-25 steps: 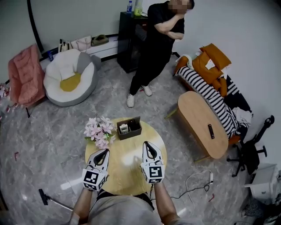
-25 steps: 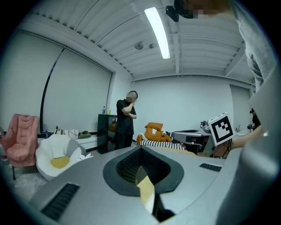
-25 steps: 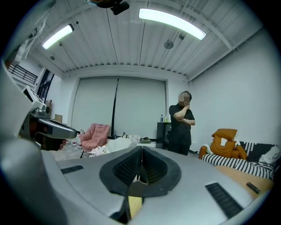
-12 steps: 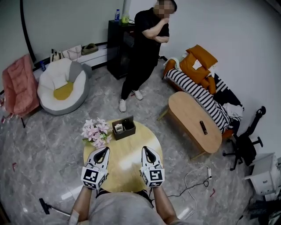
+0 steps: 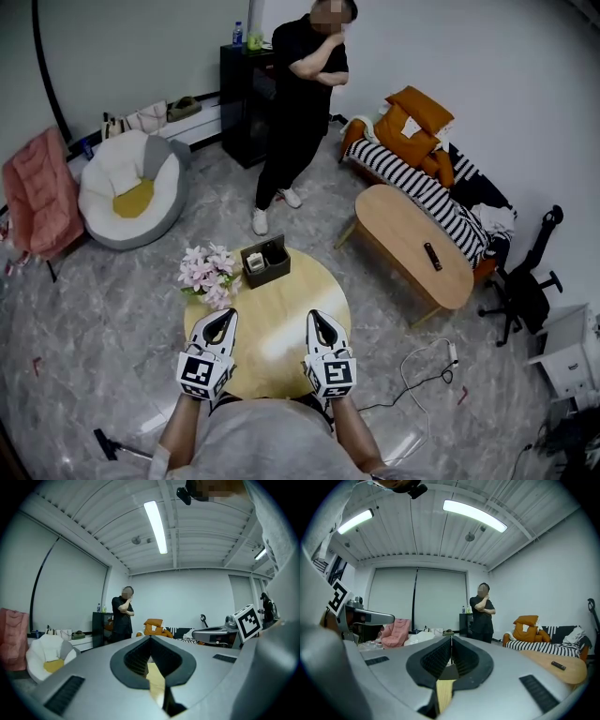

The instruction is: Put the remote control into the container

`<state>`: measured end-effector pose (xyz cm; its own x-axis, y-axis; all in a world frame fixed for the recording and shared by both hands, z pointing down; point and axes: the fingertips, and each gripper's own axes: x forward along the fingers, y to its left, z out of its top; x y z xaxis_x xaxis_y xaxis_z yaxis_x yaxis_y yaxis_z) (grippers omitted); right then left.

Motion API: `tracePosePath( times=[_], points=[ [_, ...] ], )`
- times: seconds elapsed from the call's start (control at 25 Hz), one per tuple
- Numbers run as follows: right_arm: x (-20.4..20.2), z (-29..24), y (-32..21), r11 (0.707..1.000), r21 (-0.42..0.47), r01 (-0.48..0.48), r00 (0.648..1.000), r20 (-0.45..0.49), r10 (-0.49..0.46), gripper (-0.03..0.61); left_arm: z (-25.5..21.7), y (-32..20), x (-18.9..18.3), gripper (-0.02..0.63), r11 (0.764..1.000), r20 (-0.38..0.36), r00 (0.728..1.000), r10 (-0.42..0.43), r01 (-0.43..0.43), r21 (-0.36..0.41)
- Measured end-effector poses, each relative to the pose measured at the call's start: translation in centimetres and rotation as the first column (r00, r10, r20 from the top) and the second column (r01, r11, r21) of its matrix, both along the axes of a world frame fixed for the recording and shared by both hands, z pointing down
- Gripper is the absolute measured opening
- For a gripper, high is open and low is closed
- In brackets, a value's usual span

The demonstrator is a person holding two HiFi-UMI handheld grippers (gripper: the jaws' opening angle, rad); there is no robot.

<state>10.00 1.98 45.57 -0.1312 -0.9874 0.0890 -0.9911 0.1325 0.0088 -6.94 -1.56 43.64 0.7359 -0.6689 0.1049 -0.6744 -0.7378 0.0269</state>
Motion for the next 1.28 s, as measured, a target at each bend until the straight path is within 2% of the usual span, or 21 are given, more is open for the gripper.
tracePosePath(
  times=[0.36,1.28],
  points=[
    [-1.2,-0.1,0.9,1.0,0.007,0.0,1.0,-0.015,0.0,0.008,-0.2,1.1,-0.6,0.008,1.0,0.0,1.0,0.014,-0.014,0.01],
    [-1.3,-0.2,1.2,1.0,0.003,-0.003,1.0,-0.025,0.003,0.008,-0.3,1.4,-0.4,0.008,1.0,0.001,1.0,0.017,-0.017,0.01]
  ],
)
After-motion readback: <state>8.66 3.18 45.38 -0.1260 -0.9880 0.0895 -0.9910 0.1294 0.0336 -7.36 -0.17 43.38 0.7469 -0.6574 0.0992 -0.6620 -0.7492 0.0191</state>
